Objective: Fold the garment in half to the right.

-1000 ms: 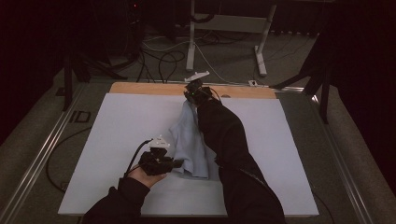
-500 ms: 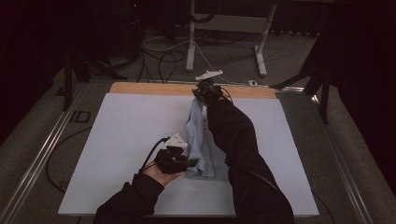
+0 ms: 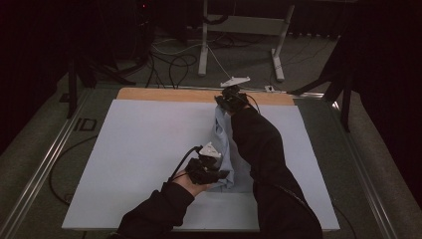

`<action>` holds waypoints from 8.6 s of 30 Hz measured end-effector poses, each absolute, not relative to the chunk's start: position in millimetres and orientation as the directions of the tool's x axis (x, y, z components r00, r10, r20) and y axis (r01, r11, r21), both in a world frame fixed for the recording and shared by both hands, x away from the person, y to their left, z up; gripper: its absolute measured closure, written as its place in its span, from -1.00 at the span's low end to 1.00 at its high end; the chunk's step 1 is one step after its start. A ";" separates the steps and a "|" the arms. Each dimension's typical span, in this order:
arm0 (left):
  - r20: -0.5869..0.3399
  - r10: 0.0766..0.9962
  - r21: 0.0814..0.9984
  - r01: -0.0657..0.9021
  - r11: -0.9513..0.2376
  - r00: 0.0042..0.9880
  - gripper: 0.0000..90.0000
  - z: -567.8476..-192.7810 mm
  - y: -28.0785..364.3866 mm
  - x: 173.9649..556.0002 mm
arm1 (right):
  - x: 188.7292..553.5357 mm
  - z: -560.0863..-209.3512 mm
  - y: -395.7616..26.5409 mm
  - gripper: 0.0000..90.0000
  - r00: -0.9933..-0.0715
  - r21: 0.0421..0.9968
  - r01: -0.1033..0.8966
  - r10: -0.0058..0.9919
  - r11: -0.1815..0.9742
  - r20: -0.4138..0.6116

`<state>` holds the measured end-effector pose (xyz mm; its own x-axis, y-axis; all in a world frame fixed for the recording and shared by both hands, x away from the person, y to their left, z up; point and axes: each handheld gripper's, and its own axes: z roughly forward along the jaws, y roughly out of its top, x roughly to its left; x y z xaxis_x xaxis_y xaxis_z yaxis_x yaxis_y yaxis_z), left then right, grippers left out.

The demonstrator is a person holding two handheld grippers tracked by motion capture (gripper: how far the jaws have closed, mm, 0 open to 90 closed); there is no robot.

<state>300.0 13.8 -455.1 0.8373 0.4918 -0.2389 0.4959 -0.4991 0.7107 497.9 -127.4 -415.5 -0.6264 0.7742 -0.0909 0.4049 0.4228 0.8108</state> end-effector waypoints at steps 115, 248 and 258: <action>-0.217 0.512 0.621 0.522 -0.585 0.831 0.55 -513.6 -83.8 303.2 | 477.6 -454.1 -220.4 -0.63 -0.615 0.762 0.525 0.788 0.379 0.032; -0.097 0.599 0.853 0.376 -0.361 0.795 -1.00 -500.9 243.7 274.2 | 280.7 -518.5 -285.6 -0.78 -0.677 0.861 0.435 0.726 0.265 0.119; -0.087 0.637 0.846 0.394 -0.359 0.766 -1.00 -512.6 264.4 256.2 | 266.6 -524.2 -294.1 -0.78 -0.661 0.862 0.435 0.742 0.260 0.109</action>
<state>256.2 264.4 -512.6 0.7662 0.6367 -0.0868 0.3945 -0.3594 0.8457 266.6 -294.1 -524.2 -0.6610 0.7424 0.1092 0.4346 0.2602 0.8622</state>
